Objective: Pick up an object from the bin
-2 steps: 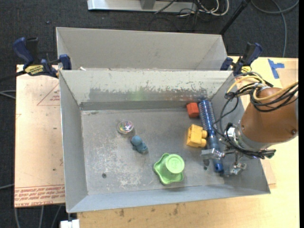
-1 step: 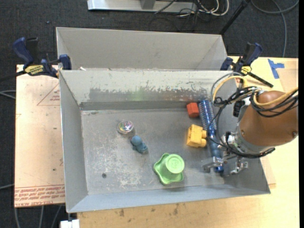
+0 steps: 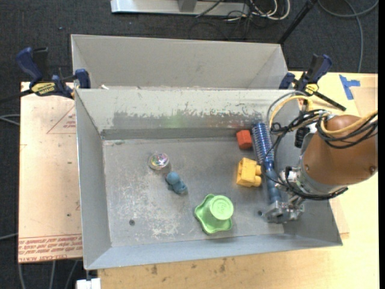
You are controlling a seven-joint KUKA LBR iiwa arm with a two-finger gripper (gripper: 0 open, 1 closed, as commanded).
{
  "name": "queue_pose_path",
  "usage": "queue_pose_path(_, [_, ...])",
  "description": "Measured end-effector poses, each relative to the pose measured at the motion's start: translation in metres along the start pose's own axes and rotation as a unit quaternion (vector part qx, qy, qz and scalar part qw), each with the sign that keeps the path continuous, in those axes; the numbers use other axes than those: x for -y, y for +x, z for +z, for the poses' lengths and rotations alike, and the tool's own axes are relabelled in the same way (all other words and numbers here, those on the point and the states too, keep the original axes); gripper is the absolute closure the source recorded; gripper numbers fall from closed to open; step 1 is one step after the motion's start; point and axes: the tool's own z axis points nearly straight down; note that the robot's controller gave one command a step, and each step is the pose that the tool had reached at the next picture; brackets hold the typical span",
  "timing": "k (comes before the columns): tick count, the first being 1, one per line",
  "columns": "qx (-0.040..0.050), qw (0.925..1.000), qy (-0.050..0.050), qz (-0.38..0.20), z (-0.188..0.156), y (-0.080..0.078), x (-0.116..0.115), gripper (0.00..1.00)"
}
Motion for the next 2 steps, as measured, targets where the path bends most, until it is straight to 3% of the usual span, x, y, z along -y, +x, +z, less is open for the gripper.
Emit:
queue_pose_path(1, [-0.0005, 1.0000, 0.002, 0.001, -0.001, 0.001, 0.001, 0.00])
queue_pose_path(2, [-0.0012, 0.9959, 0.000, -0.091, 0.002, -0.024, 0.084, 0.00])
